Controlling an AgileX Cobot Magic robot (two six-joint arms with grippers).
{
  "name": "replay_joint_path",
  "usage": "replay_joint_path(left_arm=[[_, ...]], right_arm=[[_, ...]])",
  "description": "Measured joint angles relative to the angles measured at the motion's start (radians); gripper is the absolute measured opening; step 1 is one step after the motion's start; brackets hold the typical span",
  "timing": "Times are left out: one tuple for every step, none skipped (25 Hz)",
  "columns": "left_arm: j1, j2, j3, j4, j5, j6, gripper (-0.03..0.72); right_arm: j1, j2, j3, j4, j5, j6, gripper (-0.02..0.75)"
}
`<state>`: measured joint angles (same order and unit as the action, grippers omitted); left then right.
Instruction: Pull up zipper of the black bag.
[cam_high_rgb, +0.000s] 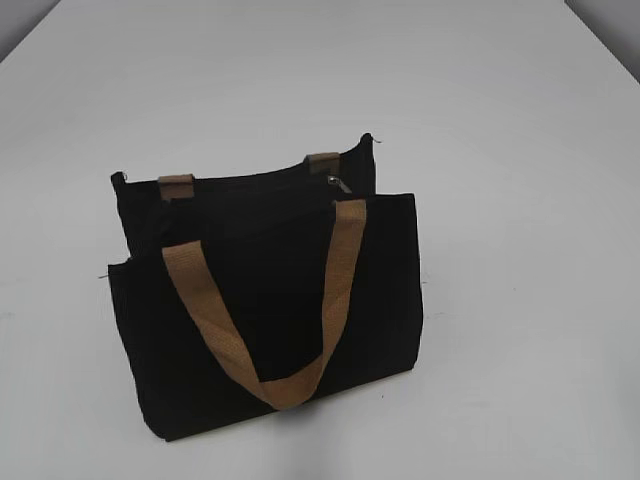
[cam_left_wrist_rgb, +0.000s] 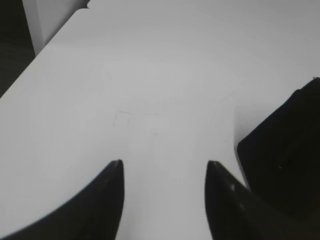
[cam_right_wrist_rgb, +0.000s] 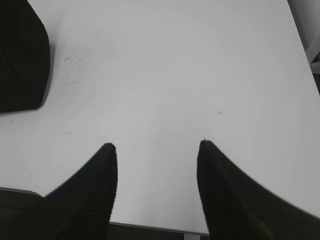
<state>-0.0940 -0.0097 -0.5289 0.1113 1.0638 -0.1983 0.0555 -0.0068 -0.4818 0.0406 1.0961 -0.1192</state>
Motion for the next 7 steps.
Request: replay_joint_path(left_arm=[[0.0, 0.0, 0.0, 0.0, 0.0, 0.0, 0.392], [0.0, 0.0, 0.0, 0.0, 0.0, 0.0, 0.387], [0.0, 0.0, 0.0, 0.0, 0.0, 0.0, 0.382], [0.0, 0.0, 0.0, 0.0, 0.0, 0.0, 0.375], [0.0, 0.0, 0.0, 0.0, 0.0, 0.0, 0.367], [0.0, 0.0, 0.0, 0.0, 0.0, 0.0, 0.359], [0.0, 0.0, 0.0, 0.0, 0.0, 0.0, 0.354]], right_arm=[[0.0, 0.0, 0.0, 0.0, 0.0, 0.0, 0.405], [0.0, 0.0, 0.0, 0.0, 0.0, 0.0, 0.405], [0.0, 0.0, 0.0, 0.0, 0.0, 0.0, 0.405], [0.0, 0.0, 0.0, 0.0, 0.0, 0.0, 0.405], [0.0, 0.0, 0.0, 0.0, 0.0, 0.0, 0.405], [0.0, 0.0, 0.0, 0.0, 0.0, 0.0, 0.405], [0.0, 0.0, 0.0, 0.0, 0.0, 0.0, 0.405]])
